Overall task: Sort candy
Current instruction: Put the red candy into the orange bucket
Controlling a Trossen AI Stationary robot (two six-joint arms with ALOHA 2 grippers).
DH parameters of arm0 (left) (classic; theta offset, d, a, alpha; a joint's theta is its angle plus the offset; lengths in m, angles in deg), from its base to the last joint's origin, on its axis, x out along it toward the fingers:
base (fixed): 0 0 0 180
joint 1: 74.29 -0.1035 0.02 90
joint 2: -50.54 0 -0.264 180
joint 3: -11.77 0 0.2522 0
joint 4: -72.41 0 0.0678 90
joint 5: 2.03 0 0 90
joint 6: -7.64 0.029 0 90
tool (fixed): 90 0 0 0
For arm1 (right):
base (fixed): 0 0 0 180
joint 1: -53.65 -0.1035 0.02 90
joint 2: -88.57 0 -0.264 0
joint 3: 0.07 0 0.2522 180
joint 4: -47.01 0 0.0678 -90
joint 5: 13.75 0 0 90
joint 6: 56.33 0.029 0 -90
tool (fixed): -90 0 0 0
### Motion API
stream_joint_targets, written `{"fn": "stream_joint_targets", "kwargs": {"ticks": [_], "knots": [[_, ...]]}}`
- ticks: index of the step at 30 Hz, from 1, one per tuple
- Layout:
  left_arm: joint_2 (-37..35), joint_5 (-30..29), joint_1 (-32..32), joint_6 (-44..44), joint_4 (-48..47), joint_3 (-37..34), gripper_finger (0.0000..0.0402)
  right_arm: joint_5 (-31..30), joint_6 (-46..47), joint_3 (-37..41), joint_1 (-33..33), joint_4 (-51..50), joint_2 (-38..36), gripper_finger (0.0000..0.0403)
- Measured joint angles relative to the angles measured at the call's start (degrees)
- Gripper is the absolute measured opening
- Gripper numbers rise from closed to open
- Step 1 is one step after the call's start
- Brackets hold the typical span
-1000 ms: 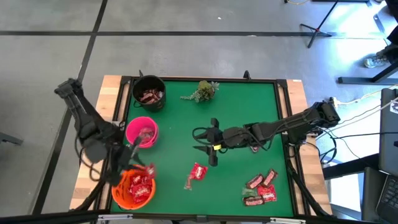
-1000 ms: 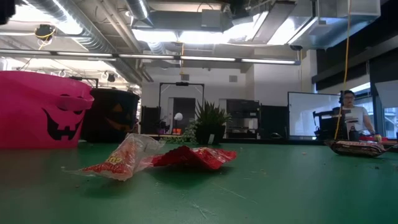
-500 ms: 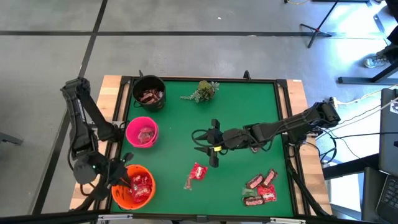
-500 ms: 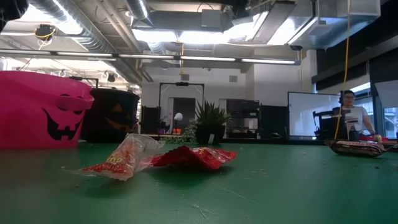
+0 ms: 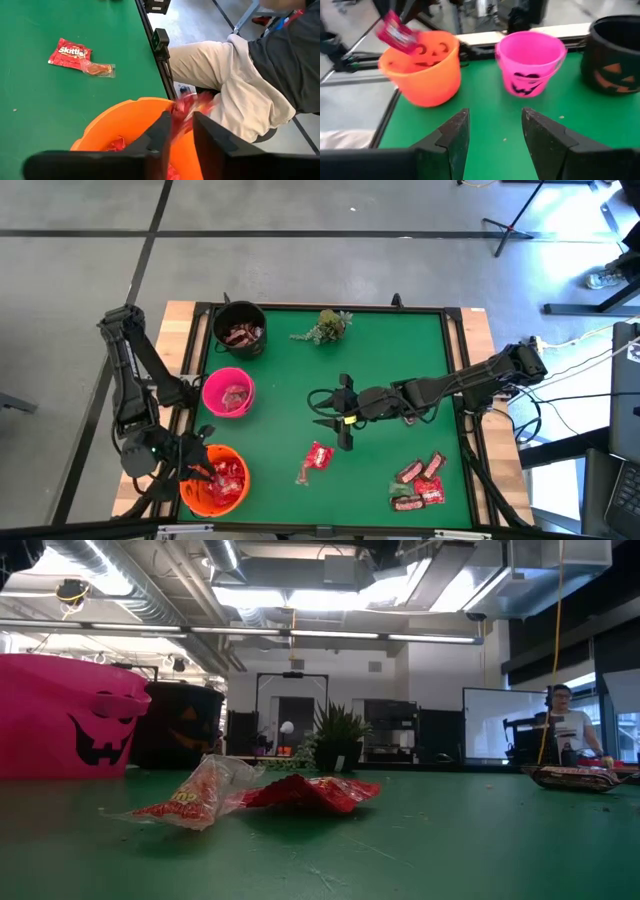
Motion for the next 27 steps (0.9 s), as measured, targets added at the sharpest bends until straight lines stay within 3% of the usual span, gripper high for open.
{"fn": "stream_joint_targets", "kwargs": {"ticks": [5,10,21,27], "knots": [[0.0,-0.1,0.0,-0.2,-0.7,-0.1,0.013,2.7,-0.3,0.0,-2.2,-2.8,0.0,0.0177],[0.0,-4.2,-0.4,0.3,-0.7,-0.1,0.0173,0.2,-0.4,0.0,-4.9,-8.0,2.4,0.0177],[0.0,-24.6,-1.2,10.7,0.1,-0.1,0.0183,1.5,4.3,0.1,-7.7,-6.6,17.1,0.0177],[0.1,-29.8,-2.3,11.0,0.4,-0.1,0.0183,5.5,4.7,0.1,-7.5,-2.9,21.5,0.0207]]}}
